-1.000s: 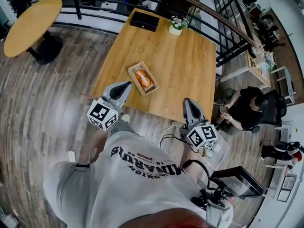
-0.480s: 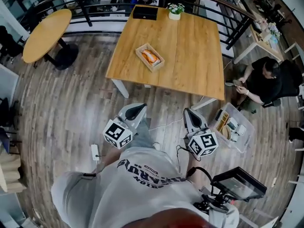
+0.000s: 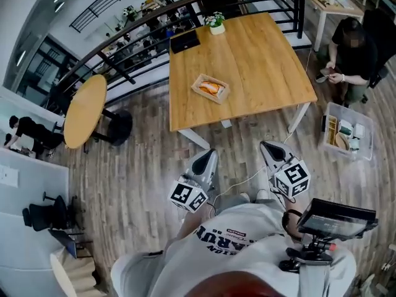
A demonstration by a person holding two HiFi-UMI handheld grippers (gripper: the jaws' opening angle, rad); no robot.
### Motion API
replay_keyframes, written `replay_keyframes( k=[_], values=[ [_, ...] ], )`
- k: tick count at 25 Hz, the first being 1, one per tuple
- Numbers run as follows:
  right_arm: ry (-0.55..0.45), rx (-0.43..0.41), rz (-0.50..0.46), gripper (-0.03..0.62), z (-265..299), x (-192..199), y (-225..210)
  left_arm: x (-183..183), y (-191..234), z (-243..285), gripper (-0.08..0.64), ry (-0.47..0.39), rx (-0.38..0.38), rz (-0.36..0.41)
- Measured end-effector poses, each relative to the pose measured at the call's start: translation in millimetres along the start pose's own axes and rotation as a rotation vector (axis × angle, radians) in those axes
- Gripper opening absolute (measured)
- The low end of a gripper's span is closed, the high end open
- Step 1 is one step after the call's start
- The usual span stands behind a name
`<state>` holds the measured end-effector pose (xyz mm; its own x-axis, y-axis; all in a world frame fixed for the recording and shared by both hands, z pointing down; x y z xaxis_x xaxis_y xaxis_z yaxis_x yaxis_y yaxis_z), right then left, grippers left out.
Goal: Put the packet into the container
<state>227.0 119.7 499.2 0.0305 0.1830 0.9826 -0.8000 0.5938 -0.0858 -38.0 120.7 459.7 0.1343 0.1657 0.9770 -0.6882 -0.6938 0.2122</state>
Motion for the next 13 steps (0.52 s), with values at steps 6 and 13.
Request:
replay_keyframes(
  k=[6,13],
  values=[
    [0.047,-0.02,-0.034,0.006,8.8,-10.6,21.5,12.2,4.9,-16.1,-0.003,0.004,0.028,-0.049],
    [0.068,-0.001,0.003,0.006,3.6,-15.1,39.5,18.3,19.9,-24.8,-0.003,0.065,0.021,-0.051]
  ],
)
Point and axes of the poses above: the fingertips, and each gripper's own axes: z forward along the fingers, y to its left, x out of its underside, the point moved 9 cm from there along -z, backward along the fingers, and after that the axes turned 5 degrees about -z, right-handed, at the moved point
